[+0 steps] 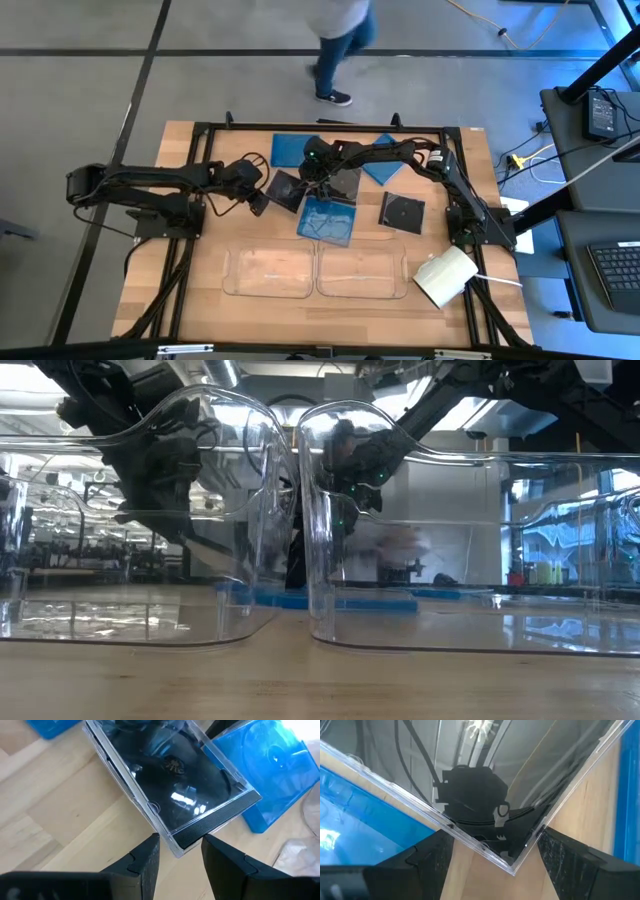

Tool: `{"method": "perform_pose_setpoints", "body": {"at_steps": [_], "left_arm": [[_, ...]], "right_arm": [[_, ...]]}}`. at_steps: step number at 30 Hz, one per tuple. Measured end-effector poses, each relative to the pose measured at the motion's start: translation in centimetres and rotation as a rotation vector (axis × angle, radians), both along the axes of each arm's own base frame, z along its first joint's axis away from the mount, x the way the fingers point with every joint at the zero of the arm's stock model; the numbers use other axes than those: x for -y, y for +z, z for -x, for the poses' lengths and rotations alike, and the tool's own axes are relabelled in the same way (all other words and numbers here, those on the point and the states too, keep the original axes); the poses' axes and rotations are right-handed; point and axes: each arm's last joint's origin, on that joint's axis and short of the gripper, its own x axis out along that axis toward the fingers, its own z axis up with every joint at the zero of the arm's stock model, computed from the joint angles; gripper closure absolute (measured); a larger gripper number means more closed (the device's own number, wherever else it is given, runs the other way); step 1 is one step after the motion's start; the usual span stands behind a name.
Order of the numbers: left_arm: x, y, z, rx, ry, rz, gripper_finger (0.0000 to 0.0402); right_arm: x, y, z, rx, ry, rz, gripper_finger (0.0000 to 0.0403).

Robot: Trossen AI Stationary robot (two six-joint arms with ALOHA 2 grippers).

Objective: Pick & place jewel cases by type
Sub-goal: Put the left black CD case into the left transparent bin

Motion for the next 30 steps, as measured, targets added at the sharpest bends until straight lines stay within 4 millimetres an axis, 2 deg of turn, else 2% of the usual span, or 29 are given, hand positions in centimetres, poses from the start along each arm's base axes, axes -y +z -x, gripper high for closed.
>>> {"method": "perform_pose_setpoints", "body": {"at_steps": [12,18,30], "left_arm": [[0.0,0.1,-0.2,0.033,0.058,0.039,0.0261],[0.0,0.2,-0.2,0.032,0.013,0.001,0.0261],[-0.3,2.5,0.0,0.192,0.015,-0.153,0.0261]], "right_arm": [[-0.1,0.0,0.0,0.003,0.002,0.000,0.0119],[0.0,0.0,0.0,0.005,0.002,0.001,0.0119],[0.0,0.0,-0.1,0.019,0.042,0.031,0.0119]]}}
